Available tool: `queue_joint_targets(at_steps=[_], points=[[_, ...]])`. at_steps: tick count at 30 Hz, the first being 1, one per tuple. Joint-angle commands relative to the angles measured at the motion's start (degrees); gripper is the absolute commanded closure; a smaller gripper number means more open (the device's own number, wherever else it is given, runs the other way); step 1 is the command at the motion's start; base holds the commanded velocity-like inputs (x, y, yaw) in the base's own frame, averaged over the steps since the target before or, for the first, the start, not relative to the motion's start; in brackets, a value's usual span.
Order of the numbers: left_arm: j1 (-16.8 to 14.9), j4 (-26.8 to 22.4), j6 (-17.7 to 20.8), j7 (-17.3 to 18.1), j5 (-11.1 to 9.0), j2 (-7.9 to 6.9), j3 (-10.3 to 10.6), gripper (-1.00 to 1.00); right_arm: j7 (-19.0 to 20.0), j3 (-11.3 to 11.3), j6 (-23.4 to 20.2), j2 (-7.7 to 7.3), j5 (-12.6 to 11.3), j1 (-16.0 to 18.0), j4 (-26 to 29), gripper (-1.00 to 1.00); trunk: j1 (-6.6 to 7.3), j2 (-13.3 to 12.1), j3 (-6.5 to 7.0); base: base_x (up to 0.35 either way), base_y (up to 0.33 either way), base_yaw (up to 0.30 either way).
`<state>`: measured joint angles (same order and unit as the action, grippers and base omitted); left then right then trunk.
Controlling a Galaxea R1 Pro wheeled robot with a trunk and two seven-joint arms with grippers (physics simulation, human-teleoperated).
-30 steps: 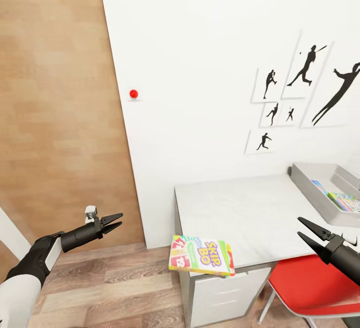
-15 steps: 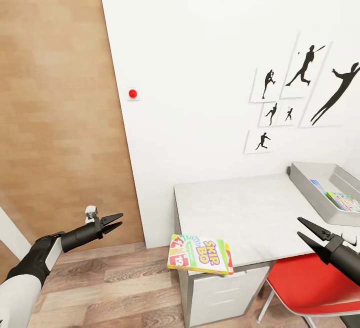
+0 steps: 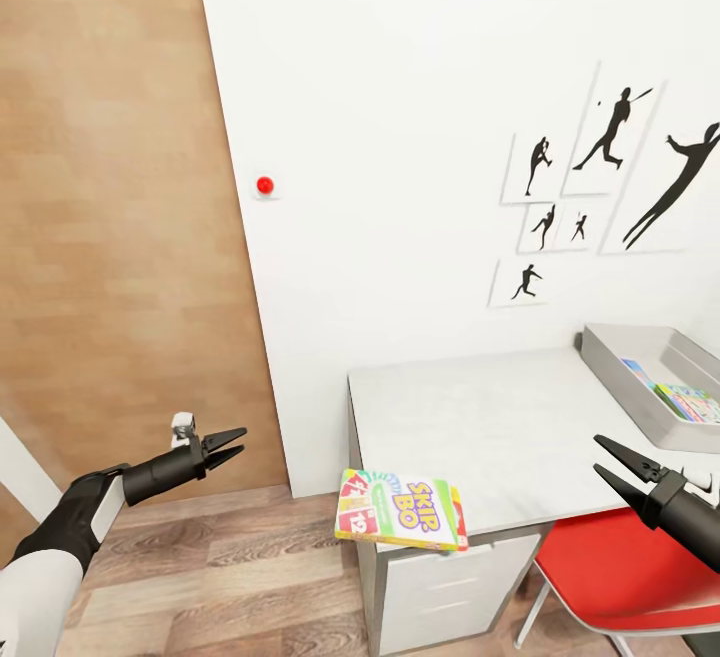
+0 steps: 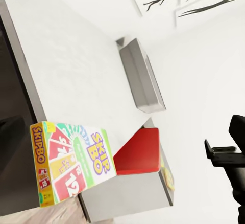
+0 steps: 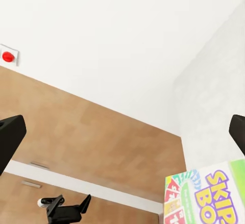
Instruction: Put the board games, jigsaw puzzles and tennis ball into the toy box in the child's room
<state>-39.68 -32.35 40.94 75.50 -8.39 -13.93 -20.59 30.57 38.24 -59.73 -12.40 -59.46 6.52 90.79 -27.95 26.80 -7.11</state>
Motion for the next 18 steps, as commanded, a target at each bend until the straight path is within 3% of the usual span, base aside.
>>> queue_joint_targets(at_steps=[1, 12, 16, 18], points=[[-0.05, 0.01, 0.59, 0.09, -0.03, 0.02, -0.06, -1.00, 0.46, 0.12, -0.27, 0.00, 0.40, 0.07, 0.00, -1.00, -0.25, 0.53, -0.30, 0.000, 0.000, 0.000], [-0.05, 0.64, 0.84, -1.58, 0.13, 0.24, 0.02, -1.00, 0.54, -0.10, -0.27, -0.28, 0.38, 0.07, 0.15, -1.00, -2.67, 4.94, -2.27, 0.000, 0.000, 0.000], [-0.05, 0.69, 1.07, -3.02, 0.17, 1.57, 0.03, -1.00, 0.54, -0.16, -0.27, -0.77, 0.31, 0.07, 0.17, -1.00, -3.55, 6.55, -2.99, 0.000, 0.000, 0.000], [-0.05, 0.79, 1.12, -4.80, 0.20, 2.98, 0.08, -1.00, 0.55, -0.44, -0.27, -0.94, 0.26, 0.07, 0.17, -1.00, -3.99, 7.35, -3.35, 0.000, 0.000, 0.000]])
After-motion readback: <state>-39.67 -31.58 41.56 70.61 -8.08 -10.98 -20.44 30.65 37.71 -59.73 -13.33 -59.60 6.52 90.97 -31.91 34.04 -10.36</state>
